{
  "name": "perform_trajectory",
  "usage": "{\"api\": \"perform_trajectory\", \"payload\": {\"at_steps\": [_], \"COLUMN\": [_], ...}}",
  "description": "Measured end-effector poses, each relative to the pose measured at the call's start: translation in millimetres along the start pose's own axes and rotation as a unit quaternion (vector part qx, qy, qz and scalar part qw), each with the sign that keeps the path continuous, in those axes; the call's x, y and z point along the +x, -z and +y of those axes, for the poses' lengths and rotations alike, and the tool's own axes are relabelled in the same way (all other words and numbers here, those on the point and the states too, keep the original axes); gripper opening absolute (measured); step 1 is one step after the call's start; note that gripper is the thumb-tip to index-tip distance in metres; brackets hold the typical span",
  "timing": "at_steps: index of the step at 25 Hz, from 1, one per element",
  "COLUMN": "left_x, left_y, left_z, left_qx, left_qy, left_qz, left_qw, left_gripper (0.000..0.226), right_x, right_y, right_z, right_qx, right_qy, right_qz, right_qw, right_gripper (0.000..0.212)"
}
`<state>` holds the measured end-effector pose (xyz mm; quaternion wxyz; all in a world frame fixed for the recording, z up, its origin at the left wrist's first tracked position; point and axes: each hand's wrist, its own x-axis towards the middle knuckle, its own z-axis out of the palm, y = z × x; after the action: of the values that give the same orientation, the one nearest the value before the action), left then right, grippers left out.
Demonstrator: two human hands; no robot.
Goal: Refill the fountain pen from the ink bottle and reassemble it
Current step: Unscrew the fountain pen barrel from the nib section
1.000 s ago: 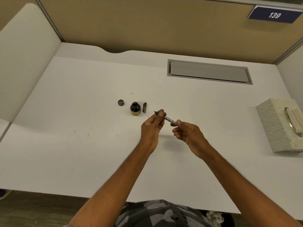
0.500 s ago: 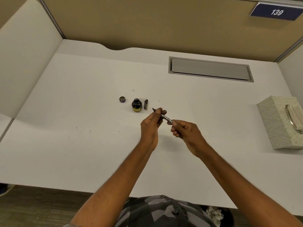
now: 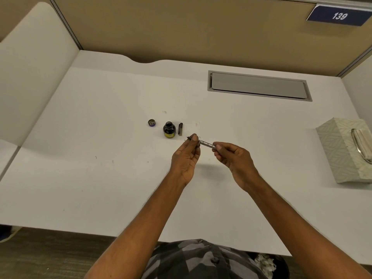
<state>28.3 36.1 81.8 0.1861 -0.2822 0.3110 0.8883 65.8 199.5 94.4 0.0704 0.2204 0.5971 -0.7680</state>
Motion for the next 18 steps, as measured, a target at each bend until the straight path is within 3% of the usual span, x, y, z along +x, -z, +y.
{"api": "perform_trajectory", "payload": {"at_steps": [6, 18], "left_x": [-0.1, 4.0], "left_y": [0.3, 9.2], "left_z": [1.0, -1.1], "left_qx": [0.022, 0.029], "left_qy": [-0.017, -0.028], "left_qz": [-0.005, 0.021], "left_qw": [1.000, 0.999], "left_gripper": [0.015, 0.011], "right_x": [3.1, 9.3], "right_y": [2.1, 8.8], "right_z": [-2.6, -4.2], "right_qx": [0.073, 0.046], "right_qy": [-0.028, -0.020], "right_qz": [0.023, 0.044], "right_qw": [0.997, 0.998], "right_gripper": [0.023, 0.019]}}
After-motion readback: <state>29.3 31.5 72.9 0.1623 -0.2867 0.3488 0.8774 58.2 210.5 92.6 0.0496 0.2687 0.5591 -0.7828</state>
